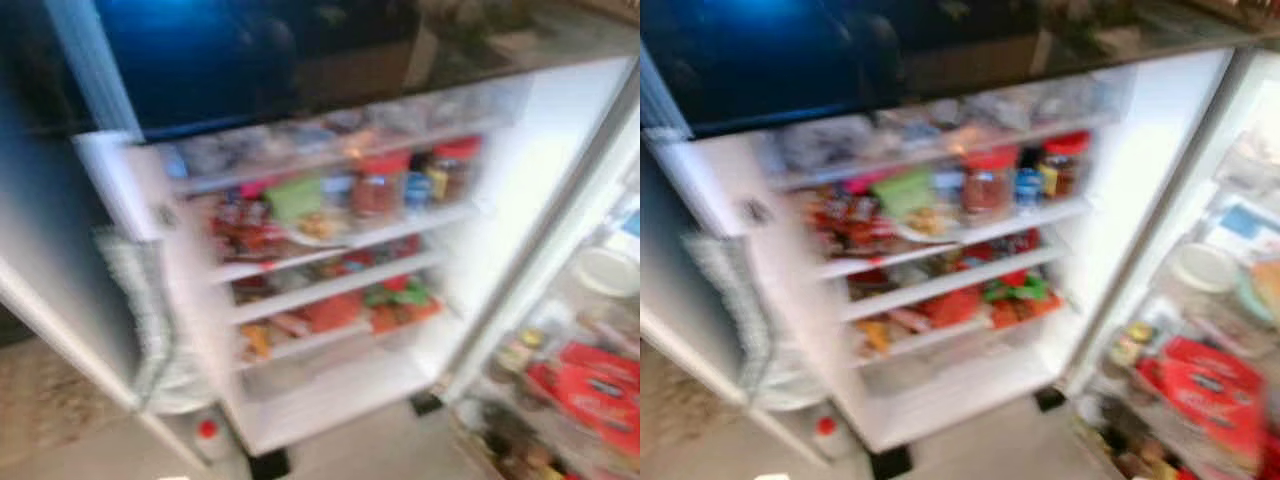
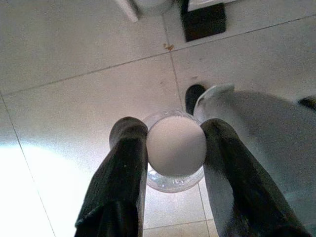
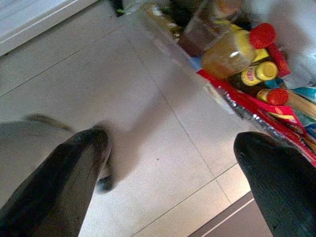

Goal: Restocking fridge

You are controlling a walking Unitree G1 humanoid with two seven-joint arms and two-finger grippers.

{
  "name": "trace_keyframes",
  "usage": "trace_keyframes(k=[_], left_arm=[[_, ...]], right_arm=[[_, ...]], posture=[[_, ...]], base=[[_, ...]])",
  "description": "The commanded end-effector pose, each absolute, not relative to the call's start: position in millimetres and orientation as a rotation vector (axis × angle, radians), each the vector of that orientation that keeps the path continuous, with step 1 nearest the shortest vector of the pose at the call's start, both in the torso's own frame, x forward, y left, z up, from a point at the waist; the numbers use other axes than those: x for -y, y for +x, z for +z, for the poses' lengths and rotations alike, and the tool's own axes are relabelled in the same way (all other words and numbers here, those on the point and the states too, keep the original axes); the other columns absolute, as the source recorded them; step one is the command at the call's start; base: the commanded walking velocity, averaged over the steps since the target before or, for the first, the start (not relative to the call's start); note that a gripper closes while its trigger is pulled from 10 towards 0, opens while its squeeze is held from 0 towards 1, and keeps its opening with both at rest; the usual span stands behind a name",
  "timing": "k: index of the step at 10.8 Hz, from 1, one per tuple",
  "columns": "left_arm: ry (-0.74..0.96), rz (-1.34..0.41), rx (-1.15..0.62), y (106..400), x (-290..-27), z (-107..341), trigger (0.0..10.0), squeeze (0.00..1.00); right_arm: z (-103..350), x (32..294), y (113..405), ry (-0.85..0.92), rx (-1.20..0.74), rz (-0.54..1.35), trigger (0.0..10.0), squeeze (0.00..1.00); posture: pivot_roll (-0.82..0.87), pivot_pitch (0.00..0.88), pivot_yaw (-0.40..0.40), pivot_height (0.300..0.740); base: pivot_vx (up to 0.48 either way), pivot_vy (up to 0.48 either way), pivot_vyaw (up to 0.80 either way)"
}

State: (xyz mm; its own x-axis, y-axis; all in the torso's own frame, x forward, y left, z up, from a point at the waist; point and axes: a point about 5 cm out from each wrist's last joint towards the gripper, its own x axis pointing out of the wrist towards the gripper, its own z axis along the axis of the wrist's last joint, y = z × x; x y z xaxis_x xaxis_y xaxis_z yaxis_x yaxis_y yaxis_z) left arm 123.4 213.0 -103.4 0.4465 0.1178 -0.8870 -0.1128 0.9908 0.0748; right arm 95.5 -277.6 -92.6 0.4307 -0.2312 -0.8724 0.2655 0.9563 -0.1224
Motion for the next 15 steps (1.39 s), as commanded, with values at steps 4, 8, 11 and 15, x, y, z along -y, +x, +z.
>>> trace_keyframes(k=[4,8,11,15], left_arm=[[0.007,0.12,-1.1,125.2,-206.9,-104.0,10.0,0.0],[0.006,0.122,-1.092,127.4,-206.3,-103.3,10.0,0.0],[0.0,0.123,-1.089,127.5,-206.5,-103.2,10.0,0.0],[-0.014,0.118,-1.081,127.8,-206.1,-103.0,10.0,0.0]], right_arm=[[-93.1,275.5,97.1,0.017,-1.086,-0.301,10.0,0.0],[-94.4,272.3,95.9,0.038,-1.085,-0.303,10.0,0.0],[-92.0,278.3,96.1,0.025,-1.062,-0.334,10.0,0.0],[-88.9,269.3,118.9,-0.032,-1.013,-0.341,10.0,0.0]], posture=[[-0.15,0.0,0.012,0.74],[-0.14,0.0,0.012,0.74],[-0.15,0.0,0.016,0.74],[-0.15,0.0,0.018,0.74]], base=[[0.0,-0.337,0.3],[0.0,-0.078,0.0],[0.0,0.0,0.0],[0.0,0.0,0.0]])
